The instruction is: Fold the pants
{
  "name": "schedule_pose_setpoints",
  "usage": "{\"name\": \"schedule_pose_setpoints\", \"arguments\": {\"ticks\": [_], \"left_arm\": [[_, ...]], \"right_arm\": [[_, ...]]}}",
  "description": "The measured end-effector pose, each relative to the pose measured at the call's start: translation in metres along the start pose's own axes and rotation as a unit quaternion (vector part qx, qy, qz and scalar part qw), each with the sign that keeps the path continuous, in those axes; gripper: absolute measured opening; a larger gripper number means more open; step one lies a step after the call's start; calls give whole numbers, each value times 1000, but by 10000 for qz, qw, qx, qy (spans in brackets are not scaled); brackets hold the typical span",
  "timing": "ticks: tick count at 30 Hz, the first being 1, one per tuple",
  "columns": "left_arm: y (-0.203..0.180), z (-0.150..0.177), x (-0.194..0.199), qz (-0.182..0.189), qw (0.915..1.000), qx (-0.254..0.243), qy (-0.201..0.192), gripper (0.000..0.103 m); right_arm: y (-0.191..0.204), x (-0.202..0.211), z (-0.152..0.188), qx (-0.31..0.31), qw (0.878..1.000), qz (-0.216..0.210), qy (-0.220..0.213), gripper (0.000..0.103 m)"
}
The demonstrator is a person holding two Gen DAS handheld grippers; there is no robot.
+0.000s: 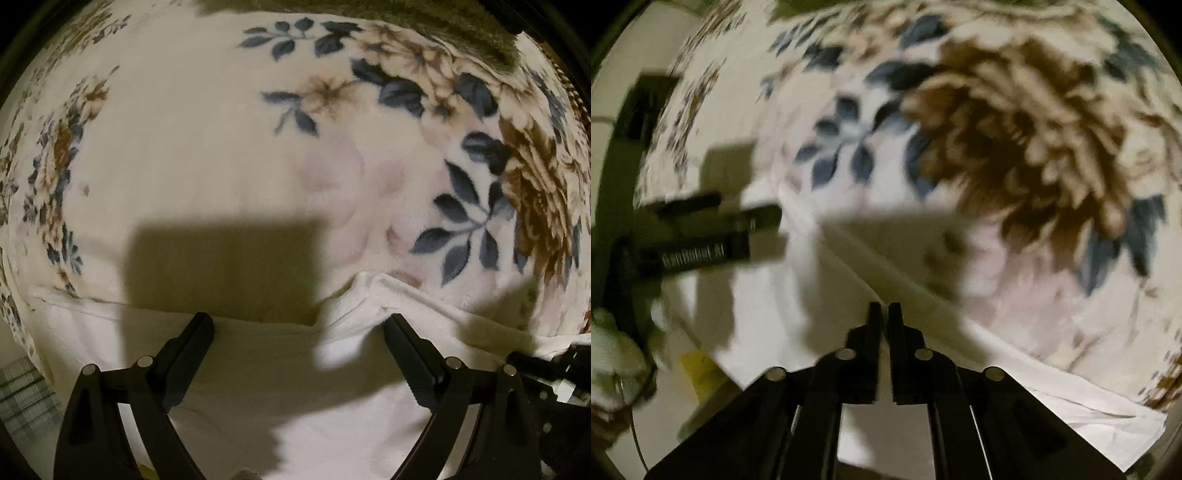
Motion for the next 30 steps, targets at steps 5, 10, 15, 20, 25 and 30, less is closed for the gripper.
{"name": "schedule_pose_setpoints", "arguments": {"ticks": [5,10,15,20,25,30], "left_arm": [[-4,-3,1,-35,10000,-9,26,96],[-8,-4,0,-4,10000,42,14,96],[-5,-3,0,59,9999,104,14,96],[-7,-9,-10,9,10000,65,54,96],[-8,-7,11,-7,10000,17,-4,96],[-25,1,57,268,9988,92,-408,96]], "right_arm": [[-27,13,22,-132,9998,2,179,46],[-43,16,30,31,9994,283,216,2],[-40,31,23,-69,9985,522,-137,2],[-59,42,8,-350,9977,471,-353,3],[-67,48,17,-574,9972,323,-352,49],[-119,134,74,-2028,9691,72,-1402,63]]}}
Point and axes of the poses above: each gripper's, at about its wrist camera, not at the fingertips, and x roughly against the way its jaws point, y to its left, z to its underside, the point moved 10 cm from there along -x, roughly the way its jaws point, and after that the axes turned 11 degrees about -z, right-handed, at the moved point
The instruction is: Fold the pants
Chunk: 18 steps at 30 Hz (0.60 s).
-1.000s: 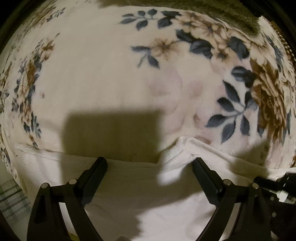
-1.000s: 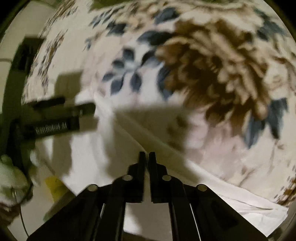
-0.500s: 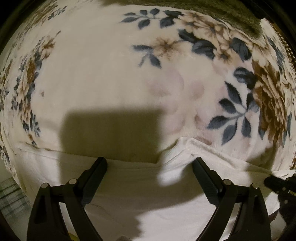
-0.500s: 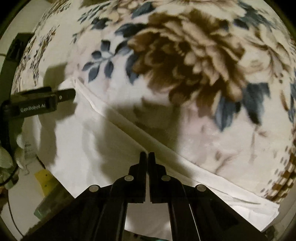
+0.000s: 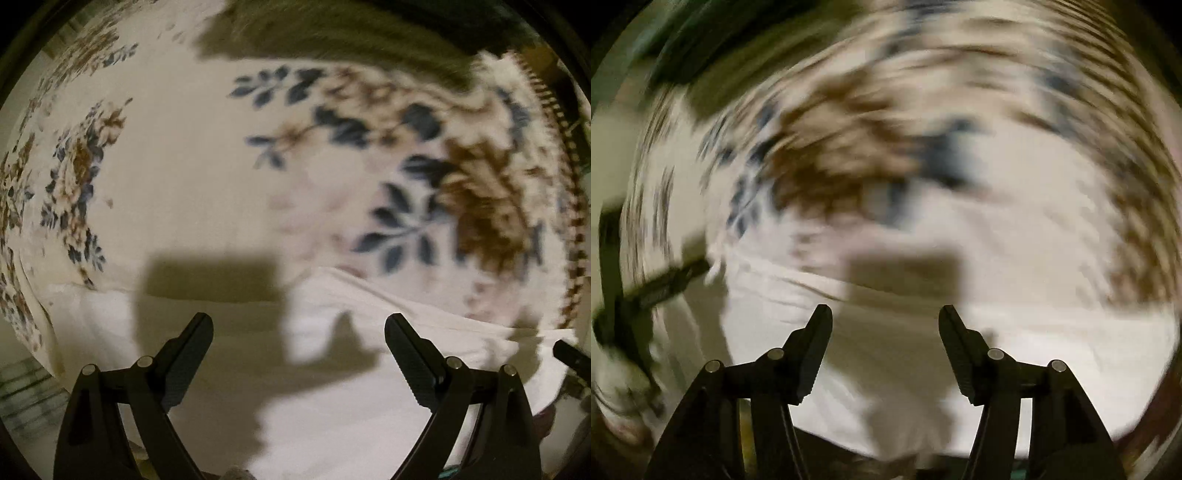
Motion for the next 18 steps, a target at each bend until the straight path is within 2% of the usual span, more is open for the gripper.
{"name": "schedule_pose_setpoints", "arguments": {"ticks": [2,5,8,10,12,15,16,17,18], "left_arm": [[-23,5,9,111,9999,-84,-87,96],[-65,15,8,179,9991,-387,-62,96],[-99,21,6,177,9976,-654,-107,96],[-111,22,5,124,9969,-761,-149,96],[-125,22,3,122,9965,-806,-160,96],[-138,20,0,62,9959,-884,-175,96],[-143,20,0,35,9957,-911,-190,96],[-149,19,-1,3,9953,-944,-204,96],[-154,17,-1,-26,9951,-971,-205,96]], "right_arm": [[-41,28,16,-741,9966,83,-361,63],[-81,47,41,-1368,9876,244,-735,63],[-101,49,51,-1362,9859,470,-848,63],[-105,42,53,-1319,9872,523,-732,63],[-112,34,51,-1736,9816,93,-784,63],[-134,24,44,-2584,9608,-378,-933,61],[-141,19,42,-2793,9542,-463,-967,47],[-147,13,38,-2930,9485,-543,-1073,15],[-151,12,37,-2941,9482,-407,-1126,12]]}}
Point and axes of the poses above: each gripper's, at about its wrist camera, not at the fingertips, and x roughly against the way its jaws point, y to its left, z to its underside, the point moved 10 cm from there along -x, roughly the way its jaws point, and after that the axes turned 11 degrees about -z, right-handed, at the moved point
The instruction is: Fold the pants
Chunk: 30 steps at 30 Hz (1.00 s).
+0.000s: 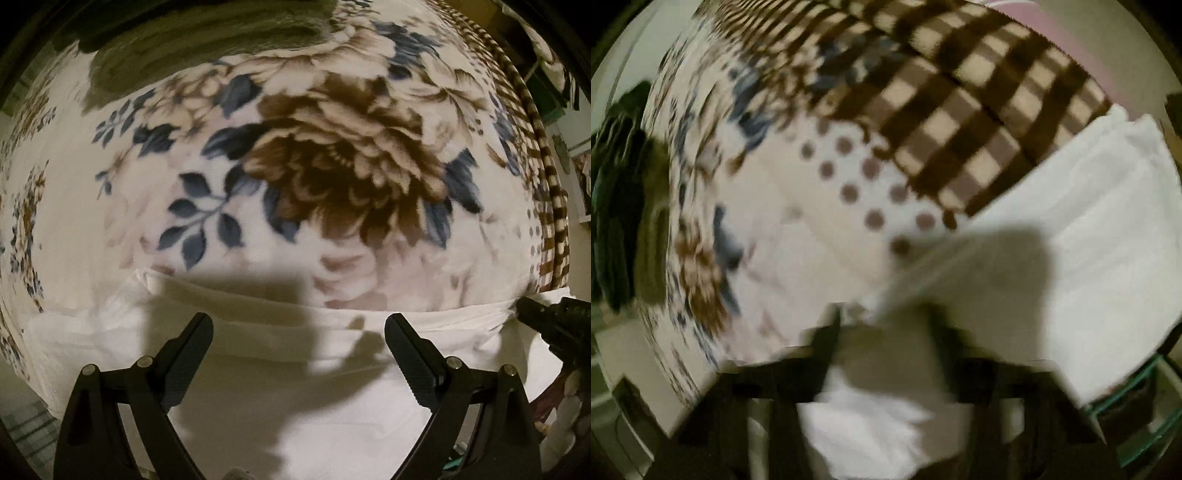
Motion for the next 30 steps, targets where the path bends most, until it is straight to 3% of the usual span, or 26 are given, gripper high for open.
{"name": "schedule_pose_setpoints", "arguments": {"ticks": [4,5,7,11,17,18,19,20,21,24,28,30], "left_arm": [[-37,-13,22,52,9998,-138,-91,96],[-52,-15,32,96,9996,-212,-178,96],[-83,-24,45,239,9990,-277,-271,96],[-165,-24,57,579,9961,-565,-340,96],[-230,-20,40,622,9934,-935,-234,96],[-238,-22,38,638,9930,-969,-225,96],[-245,-22,37,621,9927,-1008,-227,96],[-247,-20,36,604,9924,-1045,-242,96],[-249,-19,36,588,9921,-1077,-258,96],[-255,-20,34,556,9919,-1114,-263,96],[-254,-17,35,518,9922,-1090,-300,96],[-256,-19,32,486,9925,-1093,-264,96]], "right_arm": [[5,13,4,484,9988,-87,44,15],[8,21,5,603,9981,-138,-8,32],[-10,58,-1,705,9964,50,-466,54],[-68,117,-33,654,9883,713,-1177,55],[-147,122,-87,405,9900,972,-937,55],[-151,117,-92,466,9913,908,-826,54],[-154,112,-94,535,9929,833,-658,41],[-155,109,-95,582,9930,824,-612,13],[-154,110,-95,689,9916,881,-649,4],[-136,124,-94,1216,9818,1122,-936,3],[-113,148,-98,1368,9774,896,-1338,3],[-118,141,-101,1290,9807,875,-1183,4]]}}
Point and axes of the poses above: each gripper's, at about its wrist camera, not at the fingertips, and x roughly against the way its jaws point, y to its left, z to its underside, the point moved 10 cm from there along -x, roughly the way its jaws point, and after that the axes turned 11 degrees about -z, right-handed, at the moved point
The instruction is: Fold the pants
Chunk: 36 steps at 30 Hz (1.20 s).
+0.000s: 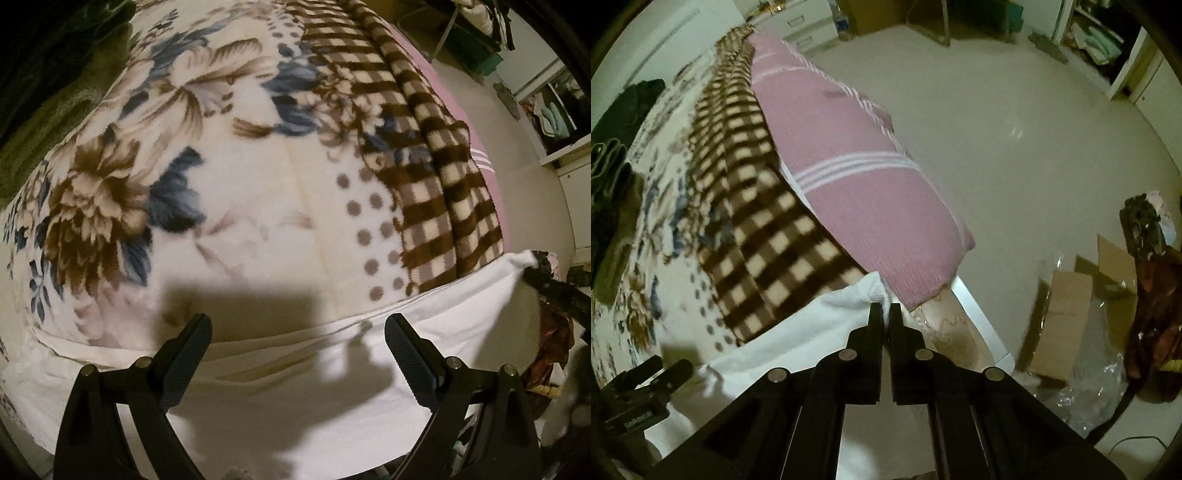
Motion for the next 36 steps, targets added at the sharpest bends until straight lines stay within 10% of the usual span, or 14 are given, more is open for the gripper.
{"name": "schedule_pose_setpoints", "arguments": {"ticks": [4,10,16,19,36], "left_arm": [[8,15,5,23,10000,-39,19,96],[-1,61,7,152,9994,-228,230,96],[-8,117,-37,82,9962,-408,760,96],[-10,132,-67,60,9934,-414,1071,96],[-43,138,-98,-264,9849,-374,1670,103]], "right_arm": [[-29,-26,15,-559,9966,-117,600,58],[-48,35,74,-1713,9818,-815,117,59],[-41,-1,158,-2883,9332,-2115,359,56],[-27,-26,180,-2877,9305,-2186,607,54],[-4,-30,140,-2969,8942,-3271,-723,48]]}}
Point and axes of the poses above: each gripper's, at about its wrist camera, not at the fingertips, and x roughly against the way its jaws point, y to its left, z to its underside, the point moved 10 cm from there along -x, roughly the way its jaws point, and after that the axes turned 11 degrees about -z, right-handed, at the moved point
